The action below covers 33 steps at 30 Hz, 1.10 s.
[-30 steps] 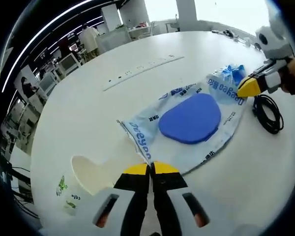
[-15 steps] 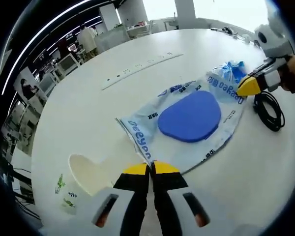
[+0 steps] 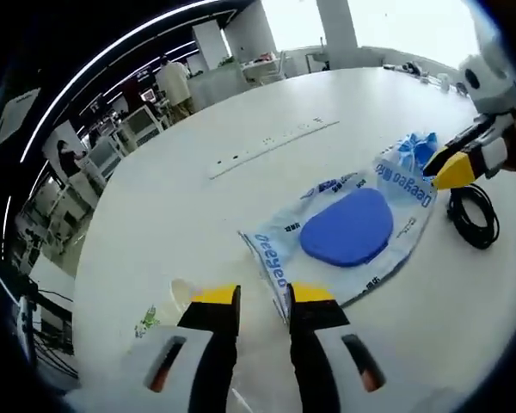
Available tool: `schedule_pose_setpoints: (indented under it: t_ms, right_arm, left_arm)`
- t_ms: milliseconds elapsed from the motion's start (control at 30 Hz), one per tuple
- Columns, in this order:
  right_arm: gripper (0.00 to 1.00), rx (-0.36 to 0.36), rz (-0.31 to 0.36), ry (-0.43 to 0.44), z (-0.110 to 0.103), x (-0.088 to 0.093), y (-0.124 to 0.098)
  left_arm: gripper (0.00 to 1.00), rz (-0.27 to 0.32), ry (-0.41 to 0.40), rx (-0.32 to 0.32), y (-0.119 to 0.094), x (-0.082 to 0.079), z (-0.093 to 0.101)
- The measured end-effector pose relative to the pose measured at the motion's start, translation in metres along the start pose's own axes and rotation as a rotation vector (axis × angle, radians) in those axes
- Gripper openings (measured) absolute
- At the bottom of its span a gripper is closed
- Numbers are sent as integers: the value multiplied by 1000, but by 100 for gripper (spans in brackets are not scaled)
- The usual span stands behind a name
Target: Arrange the tabletop items into an orderly group along one side of the table until the central work area is clear of visible clutter.
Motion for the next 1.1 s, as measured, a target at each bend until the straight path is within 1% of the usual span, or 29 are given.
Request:
schedule_pose_setpoints:
  t_ms: [67,133,200,233,300,333,400,467,500,600,667,833,1100]
  right_arm:
    - [29,-8,-2,-13,-4,2,-5]
    - [36,-20,-1,-16,-10,5,-12]
    - [43,-34,-7,-14,-15,9,-19]
    - [48,-31,-9,-12,-15,11,-22]
    - [55,-27,-14,-11,-17,15,-30]
    - [56,-31,-15,-12,-18,17,-35]
    - [57,-39,-14,-9,-20,19,-42]
    - [57,-47,-11,-5,-22,22,-49]
    - [57,-48,-8,-5,-22,23,-52]
    - [56,-46,-5,4,-22,27,-60]
    - [56,-43,2,15,-22,28,-63]
    - [54,-40,15,26,-22,34,-74]
    - [53,-38,13,43,-21,39,-77]
  left_arm:
    - [30,16,-28,-7,-8,-2,-2]
    - [34,48,-66,-23,-20,-5,-3]
    - [38,61,-75,-41,-29,-5,-5]
    - [40,63,-83,-53,-35,-3,-7]
    - [46,75,-110,-68,-43,-2,-9]
    - [50,80,-126,-75,-47,0,-10]
    - [58,87,-142,-99,-55,4,-14]
    - [68,86,-157,-104,-62,7,-15]
    - [71,86,-168,-105,-65,9,-15]
    - [73,87,-167,-123,-74,12,-16]
    - [78,94,-171,-122,-76,12,-16]
    - [80,92,-165,-126,-84,14,-15]
    - [79,86,-176,-135,-91,21,-13]
Point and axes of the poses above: the point that each gripper's makers call its tool centre point, and the gripper's own axes: y roughly forward along the fingers, z roughly to its right, x roughly out of its underside, the point moved 3 cm from there along -y, roughly backward along the fingers, and after that the axes turned 10 degrees about y, right-handed, at the moved point
